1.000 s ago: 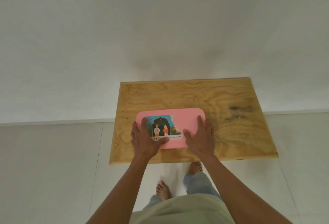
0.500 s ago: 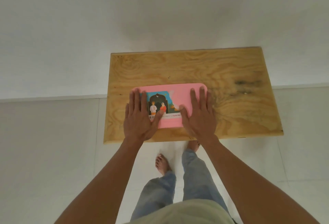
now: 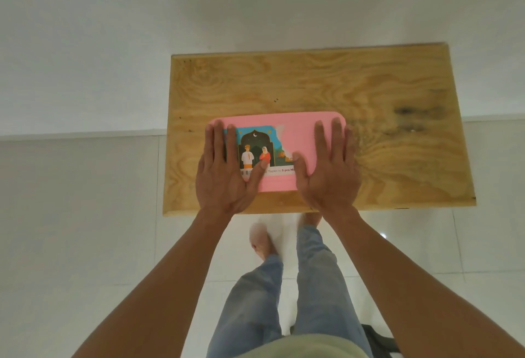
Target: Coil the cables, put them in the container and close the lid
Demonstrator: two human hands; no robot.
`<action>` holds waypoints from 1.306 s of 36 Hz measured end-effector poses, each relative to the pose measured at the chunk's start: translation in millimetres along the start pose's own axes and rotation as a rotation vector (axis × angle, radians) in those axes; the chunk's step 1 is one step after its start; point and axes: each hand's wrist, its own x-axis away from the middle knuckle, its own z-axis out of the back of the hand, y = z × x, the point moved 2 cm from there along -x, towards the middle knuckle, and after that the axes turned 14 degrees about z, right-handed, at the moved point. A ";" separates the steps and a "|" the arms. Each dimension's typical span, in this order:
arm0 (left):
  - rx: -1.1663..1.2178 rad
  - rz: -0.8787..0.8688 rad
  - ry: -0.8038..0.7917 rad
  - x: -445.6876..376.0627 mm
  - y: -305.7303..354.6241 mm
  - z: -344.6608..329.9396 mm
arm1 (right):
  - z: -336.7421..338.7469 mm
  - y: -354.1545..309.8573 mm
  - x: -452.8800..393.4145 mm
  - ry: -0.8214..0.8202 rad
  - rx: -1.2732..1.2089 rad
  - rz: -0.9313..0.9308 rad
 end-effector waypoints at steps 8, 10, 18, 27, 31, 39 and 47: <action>0.028 0.042 -0.010 2.4 0.0 4.5 | 7.0 0.2 0.2 -0.070 -0.079 -0.023; 0.026 0.127 -0.018 6.8 1.4 8.9 | 10.1 0.7 2.1 -0.087 -0.114 -0.068; 0.223 0.242 -0.051 13.8 6.8 14.2 | 17.3 0.0 4.0 -0.032 -0.249 -0.163; 0.206 0.178 0.001 -42.9 18.7 14.0 | 20.2 6.1 -46.9 -0.022 -0.301 -0.172; 0.200 0.179 0.025 -79.4 34.3 17.0 | 21.5 13.8 -86.7 -0.003 -0.304 -0.159; 0.185 0.194 0.042 -142.8 57.5 12.9 | 4.4 26.5 -154.8 0.002 -0.280 -0.149; 0.160 0.190 0.011 -171.8 66.2 3.8 | -9.1 31.7 -184.9 -0.023 -0.240 -0.130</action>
